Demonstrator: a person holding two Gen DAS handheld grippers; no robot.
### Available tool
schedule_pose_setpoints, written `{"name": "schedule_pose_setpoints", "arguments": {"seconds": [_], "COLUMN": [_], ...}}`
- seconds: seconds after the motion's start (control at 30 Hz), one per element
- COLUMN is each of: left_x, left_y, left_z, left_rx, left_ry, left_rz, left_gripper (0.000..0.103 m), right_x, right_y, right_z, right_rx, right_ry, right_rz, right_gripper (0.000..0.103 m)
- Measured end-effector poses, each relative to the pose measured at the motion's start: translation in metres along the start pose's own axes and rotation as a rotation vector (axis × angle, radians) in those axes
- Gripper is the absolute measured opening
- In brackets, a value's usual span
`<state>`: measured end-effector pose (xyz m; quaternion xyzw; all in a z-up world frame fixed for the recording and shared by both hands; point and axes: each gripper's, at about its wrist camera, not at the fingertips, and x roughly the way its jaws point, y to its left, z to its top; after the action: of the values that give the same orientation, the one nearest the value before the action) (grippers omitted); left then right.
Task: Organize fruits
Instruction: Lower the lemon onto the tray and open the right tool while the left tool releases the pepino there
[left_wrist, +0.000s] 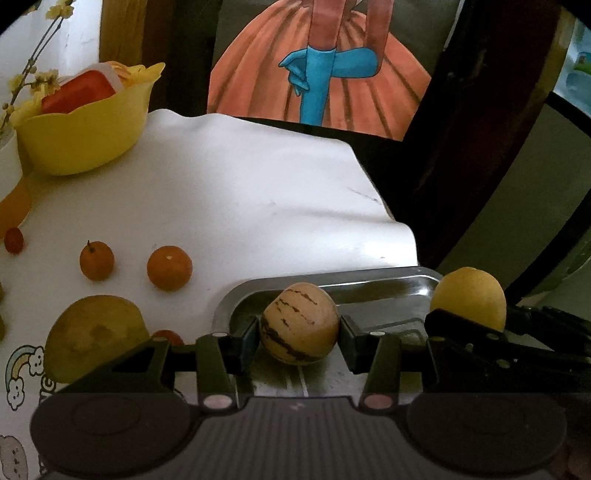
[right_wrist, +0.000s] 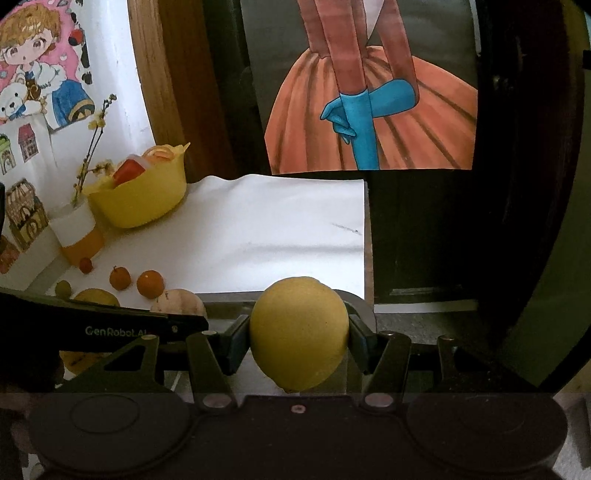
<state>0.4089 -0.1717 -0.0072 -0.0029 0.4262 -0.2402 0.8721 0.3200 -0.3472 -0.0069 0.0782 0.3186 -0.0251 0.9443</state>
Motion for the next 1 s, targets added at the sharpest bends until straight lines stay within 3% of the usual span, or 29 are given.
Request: {"name": "schedule_pose_setpoints", "arguments": {"seconds": [0.8,1.0], "left_x": [0.001,-0.008], "left_y": [-0.005,-0.005], "left_z": [0.003,0.0], "left_rx": [0.031,0.03], "left_ry": [0.003,-0.004], "left_rz": [0.018,0.02], "left_gripper": [0.051,0.062], "right_x": [0.022,0.009], "right_y": [0.009,0.013], "right_z": [-0.004,-0.006], "right_rx": [-0.044,-0.064], "right_ry": [0.056,0.032], "right_rz": [-0.053,-0.083], "right_gripper": [0.058,0.064]}}
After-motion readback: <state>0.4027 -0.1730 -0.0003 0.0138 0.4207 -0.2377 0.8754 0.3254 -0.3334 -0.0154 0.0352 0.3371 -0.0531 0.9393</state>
